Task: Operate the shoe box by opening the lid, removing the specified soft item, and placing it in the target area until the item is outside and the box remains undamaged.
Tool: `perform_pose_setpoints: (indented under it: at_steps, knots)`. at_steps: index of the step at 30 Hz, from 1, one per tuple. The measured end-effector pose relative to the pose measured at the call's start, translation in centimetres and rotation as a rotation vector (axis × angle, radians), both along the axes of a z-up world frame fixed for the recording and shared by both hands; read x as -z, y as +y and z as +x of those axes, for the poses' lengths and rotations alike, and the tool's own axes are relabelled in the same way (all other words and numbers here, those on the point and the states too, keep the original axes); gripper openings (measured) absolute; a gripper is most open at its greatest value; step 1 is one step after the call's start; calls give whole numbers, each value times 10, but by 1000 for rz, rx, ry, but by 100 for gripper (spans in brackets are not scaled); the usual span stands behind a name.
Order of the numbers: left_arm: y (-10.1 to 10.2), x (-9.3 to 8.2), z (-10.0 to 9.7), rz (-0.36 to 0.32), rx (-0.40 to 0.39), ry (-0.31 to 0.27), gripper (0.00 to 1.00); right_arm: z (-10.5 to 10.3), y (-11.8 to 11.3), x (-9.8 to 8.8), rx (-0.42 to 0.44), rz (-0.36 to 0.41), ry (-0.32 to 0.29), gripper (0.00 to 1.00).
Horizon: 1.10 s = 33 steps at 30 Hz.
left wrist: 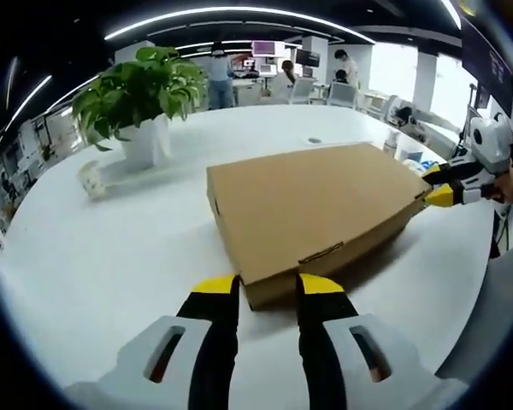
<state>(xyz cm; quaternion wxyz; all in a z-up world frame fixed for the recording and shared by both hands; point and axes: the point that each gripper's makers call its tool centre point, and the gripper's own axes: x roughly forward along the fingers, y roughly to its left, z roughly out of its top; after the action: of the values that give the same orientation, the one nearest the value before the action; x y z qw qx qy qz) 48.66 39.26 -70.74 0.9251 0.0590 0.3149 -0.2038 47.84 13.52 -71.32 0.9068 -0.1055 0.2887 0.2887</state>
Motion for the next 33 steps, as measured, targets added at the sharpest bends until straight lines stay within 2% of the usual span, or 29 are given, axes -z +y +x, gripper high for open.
perform_pose_setpoints:
  at_steps: [12,30,32,33]
  knots:
    - [2,1,21,-12,3,17,24,10,1,3,32,26,29,27]
    - [1,-1,23,7,-5,25,27,13,0,2,31,43,34,27]
    - [0,-7,23,8,-6,-5,30,13,-5,-4,38,6,-5,29]
    - [0,-10,22,18,-4,-13,33,11,-3,-8,33,18,-18,30]
